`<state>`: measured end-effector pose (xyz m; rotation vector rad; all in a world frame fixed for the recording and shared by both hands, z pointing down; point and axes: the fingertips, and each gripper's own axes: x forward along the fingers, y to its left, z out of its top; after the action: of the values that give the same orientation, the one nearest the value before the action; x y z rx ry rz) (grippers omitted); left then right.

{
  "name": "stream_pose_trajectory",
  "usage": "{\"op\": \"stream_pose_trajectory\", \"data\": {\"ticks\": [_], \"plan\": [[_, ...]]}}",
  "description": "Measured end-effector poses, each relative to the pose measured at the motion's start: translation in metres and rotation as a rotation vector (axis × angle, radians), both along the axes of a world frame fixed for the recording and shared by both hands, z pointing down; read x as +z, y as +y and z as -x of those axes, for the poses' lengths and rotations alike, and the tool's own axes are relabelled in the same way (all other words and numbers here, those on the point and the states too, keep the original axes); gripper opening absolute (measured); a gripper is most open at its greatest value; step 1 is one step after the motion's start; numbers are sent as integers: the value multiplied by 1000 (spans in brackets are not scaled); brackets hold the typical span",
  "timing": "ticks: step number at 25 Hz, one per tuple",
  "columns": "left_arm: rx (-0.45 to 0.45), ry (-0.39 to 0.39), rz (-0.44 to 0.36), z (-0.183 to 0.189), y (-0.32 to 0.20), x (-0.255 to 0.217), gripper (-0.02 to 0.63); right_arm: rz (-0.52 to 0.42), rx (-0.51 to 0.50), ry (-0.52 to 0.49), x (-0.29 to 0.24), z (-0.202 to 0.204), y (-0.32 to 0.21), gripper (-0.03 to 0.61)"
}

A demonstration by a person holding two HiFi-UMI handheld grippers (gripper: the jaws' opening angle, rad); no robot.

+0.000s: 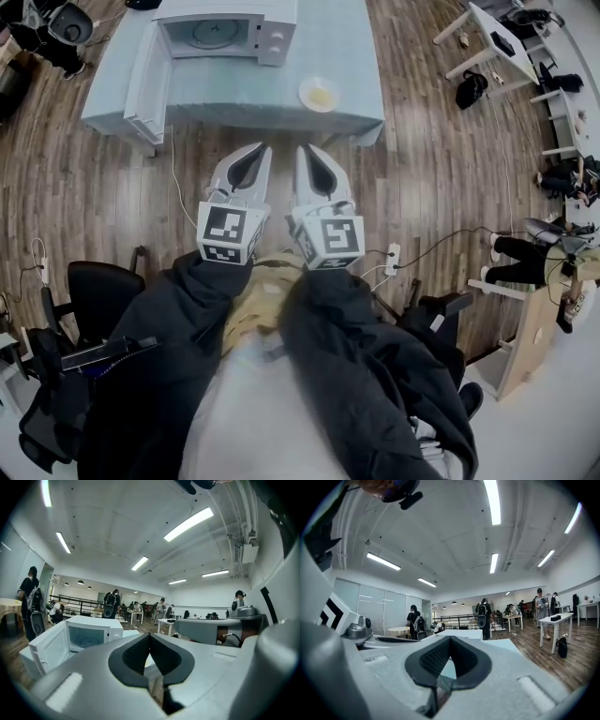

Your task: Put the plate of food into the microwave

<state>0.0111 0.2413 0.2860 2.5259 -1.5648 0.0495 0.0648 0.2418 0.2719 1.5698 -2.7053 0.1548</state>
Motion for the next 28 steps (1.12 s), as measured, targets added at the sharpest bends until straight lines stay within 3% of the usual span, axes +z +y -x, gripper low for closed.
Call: {"op": "stream_pose_trajectory", "data": {"ticks": [12, 23, 28], "plan": [[-22, 4, 57, 27, -10, 23, -2, 57, -8, 17, 24, 24, -12, -6], [-96, -27, 41, 38, -87, 19, -2, 48, -75, -11, 24, 32, -93, -6], [-99, -37, 50, 21, -125, 18, -2, 63, -116, -7, 27, 25, -127, -6]]}}
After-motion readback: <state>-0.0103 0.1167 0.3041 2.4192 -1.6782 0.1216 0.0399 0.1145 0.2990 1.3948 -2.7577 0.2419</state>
